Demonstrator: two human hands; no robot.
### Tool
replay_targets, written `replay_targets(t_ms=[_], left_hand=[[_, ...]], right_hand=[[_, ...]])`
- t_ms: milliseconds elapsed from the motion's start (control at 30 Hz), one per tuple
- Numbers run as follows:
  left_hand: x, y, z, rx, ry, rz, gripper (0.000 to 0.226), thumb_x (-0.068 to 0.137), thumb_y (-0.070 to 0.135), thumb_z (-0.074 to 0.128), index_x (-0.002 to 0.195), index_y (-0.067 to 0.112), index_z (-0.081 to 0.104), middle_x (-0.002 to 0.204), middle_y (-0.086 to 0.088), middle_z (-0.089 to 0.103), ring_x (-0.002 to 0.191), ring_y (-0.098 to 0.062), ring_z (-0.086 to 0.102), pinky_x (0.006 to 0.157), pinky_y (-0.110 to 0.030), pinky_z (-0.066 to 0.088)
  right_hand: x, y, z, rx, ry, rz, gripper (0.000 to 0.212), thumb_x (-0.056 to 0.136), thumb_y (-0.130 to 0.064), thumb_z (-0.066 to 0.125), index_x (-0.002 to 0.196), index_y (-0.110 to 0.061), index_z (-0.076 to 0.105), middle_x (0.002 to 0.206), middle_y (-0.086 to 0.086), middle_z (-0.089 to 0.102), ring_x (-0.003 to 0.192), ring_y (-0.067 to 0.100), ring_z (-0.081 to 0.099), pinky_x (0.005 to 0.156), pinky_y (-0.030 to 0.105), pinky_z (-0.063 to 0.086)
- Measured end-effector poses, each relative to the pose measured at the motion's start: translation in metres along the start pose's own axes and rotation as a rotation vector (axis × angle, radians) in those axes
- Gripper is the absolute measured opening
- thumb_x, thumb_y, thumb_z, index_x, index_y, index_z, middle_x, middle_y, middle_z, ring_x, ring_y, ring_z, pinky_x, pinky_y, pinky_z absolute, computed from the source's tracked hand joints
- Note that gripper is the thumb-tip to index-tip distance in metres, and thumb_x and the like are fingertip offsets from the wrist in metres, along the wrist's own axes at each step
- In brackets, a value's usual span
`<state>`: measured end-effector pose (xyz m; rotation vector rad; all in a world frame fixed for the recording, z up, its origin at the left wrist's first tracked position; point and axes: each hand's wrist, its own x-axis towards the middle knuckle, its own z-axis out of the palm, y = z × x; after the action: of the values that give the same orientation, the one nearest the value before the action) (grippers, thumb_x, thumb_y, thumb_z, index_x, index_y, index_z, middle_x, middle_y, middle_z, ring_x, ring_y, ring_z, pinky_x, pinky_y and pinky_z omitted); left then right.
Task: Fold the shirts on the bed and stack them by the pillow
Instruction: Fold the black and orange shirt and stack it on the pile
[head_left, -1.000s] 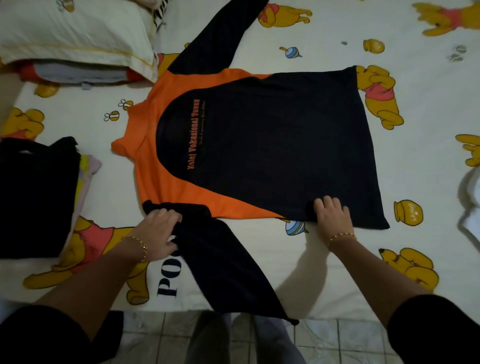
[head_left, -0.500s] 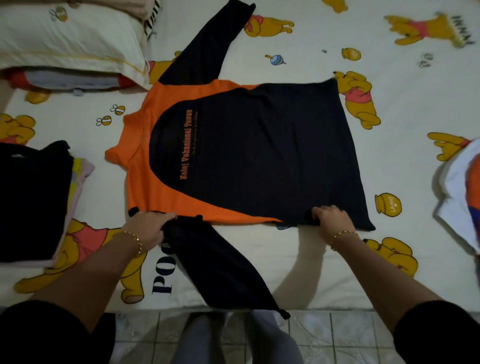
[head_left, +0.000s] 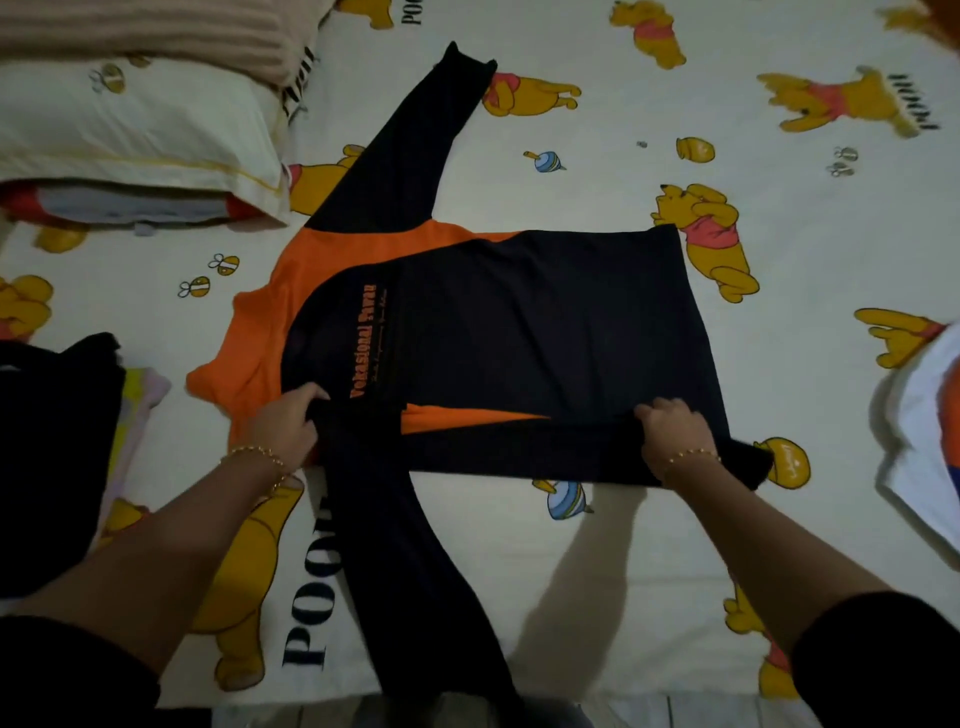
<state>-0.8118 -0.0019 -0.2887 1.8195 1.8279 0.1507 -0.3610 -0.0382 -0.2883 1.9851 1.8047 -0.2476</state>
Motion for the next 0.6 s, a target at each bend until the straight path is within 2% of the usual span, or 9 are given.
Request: replay_targets(t_ms=[200, 333, 467, 600], left_hand=[[0.065, 0.009, -0.006, 0.001, 0.08, -0.045, 0.034, 0.086, -0.007, 0.043, 0.11, 0.012, 0.057, 0.106, -0.017, 0.062, 0.087, -0.031, 0.059, 0.073, -0.037, 0.049], [0.085, 0.008, -0.004, 0.072, 0.142, -0.066, 0.041, 0.08, -0.01, 0.048, 0.115, 0.01, 0.057, 0.112, -0.02, 0.054, 0.102, -0.035, 0.051, 0.086, -0.043, 0.045], [0.082, -0.007, 0.0, 0.087, 0.152, -0.113, 0.057, 0.073, 0.001, 0.066, 0.126, 0.013, 0.049, 0.115, -0.016, 0.052, 0.11, -0.034, 0.047, 0.094, -0.05, 0.042], [0.058, -0.025, -0.003, -0.032, 0.222, -0.114, 0.057, 0.075, 0.019, 0.076, 0.124, 0.01, 0.049, 0.115, -0.015, 0.053, 0.109, -0.033, 0.051, 0.092, -0.049, 0.044]], right_hand=[[0.065, 0.0, -0.025, -0.004, 0.112, 0.059, 0.038, 0.089, -0.01, 0.051, 0.127, -0.015, 0.047, 0.122, 0.009, 0.055, 0.117, 0.029, 0.049, 0.099, 0.043, 0.038], [0.084, -0.006, -0.027, 0.043, 0.16, 0.071, 0.041, 0.087, -0.01, 0.055, 0.126, -0.014, 0.042, 0.123, 0.011, 0.051, 0.116, 0.029, 0.047, 0.1, 0.043, 0.038], [0.081, -0.034, -0.017, 0.18, 0.283, 0.026, 0.042, 0.084, -0.012, 0.053, 0.125, -0.012, 0.044, 0.122, 0.012, 0.048, 0.113, 0.031, 0.045, 0.099, 0.043, 0.038], [0.062, -0.098, -0.025, 0.314, 0.343, -0.102, 0.031, 0.082, -0.013, 0.05, 0.113, -0.014, 0.052, 0.109, 0.008, 0.052, 0.099, 0.03, 0.049, 0.081, 0.041, 0.041]])
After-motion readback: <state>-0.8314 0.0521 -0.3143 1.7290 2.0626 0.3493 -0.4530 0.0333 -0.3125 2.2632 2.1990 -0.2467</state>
